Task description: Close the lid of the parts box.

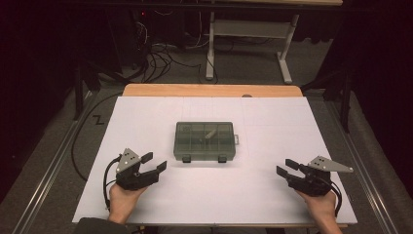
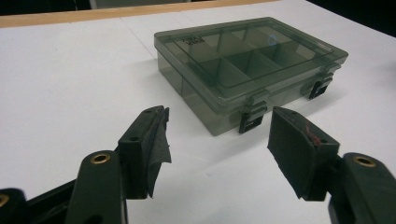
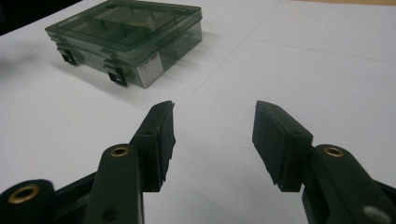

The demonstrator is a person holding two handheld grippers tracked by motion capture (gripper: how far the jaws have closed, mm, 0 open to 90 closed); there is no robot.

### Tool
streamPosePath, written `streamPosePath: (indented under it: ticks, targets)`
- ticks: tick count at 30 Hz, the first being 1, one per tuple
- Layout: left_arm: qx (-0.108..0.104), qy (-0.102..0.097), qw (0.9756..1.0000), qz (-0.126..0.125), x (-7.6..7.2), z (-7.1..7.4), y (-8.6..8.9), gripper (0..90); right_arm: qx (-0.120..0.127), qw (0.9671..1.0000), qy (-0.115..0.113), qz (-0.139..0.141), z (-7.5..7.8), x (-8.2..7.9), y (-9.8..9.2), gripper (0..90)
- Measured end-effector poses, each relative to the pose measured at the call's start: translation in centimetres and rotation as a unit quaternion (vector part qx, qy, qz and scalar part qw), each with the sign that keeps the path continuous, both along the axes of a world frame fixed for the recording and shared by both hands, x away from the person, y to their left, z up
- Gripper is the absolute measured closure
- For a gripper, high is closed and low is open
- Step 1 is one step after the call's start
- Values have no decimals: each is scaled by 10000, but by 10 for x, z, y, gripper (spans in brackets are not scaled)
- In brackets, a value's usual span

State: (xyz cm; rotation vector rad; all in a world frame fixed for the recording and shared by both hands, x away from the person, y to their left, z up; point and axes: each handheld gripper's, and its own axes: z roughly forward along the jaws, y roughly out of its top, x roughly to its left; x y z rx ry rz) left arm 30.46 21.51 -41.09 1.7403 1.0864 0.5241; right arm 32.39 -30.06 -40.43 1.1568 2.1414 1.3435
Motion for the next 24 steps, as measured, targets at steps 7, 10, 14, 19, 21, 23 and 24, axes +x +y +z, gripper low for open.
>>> streamPosePath:
  ticks: [7, 10, 14, 19, 21, 23, 24]
  targets:
    - [-71, 41, 9999, 81, 0, -2, 4, 368, -46, 10000, -32, -66, -5, -5, -5, 498]
    - [-60, 71, 9999, 88, 0, -4, 3, 368, -50, 10000, -44, -64, -7, -5, -6, 497]
    - [-51, 99, 9999, 64, 2, -5, 3, 367, -39, 9999, -39, -115, -9, -6, -8, 495]
    - [-91, 98, 9999, 76, 3, -5, 4, 367, -22, 9999, -91, -71, -8, -5, -6, 493]
    - [-99, 101, 9999, 72, 3, -5, 4, 367, -17, 9999, -87, -55, -8, -5, -4, 492]
    - [-96, 105, 9999, 64, 4, -5, 4, 367, -39, 9999, -92, -40, -8, -4, -3, 492]
    - [-96, 109, 9999, 62, 4, -5, 4, 366, -48, 9999, -89, -31, -8, -4, -3, 492]
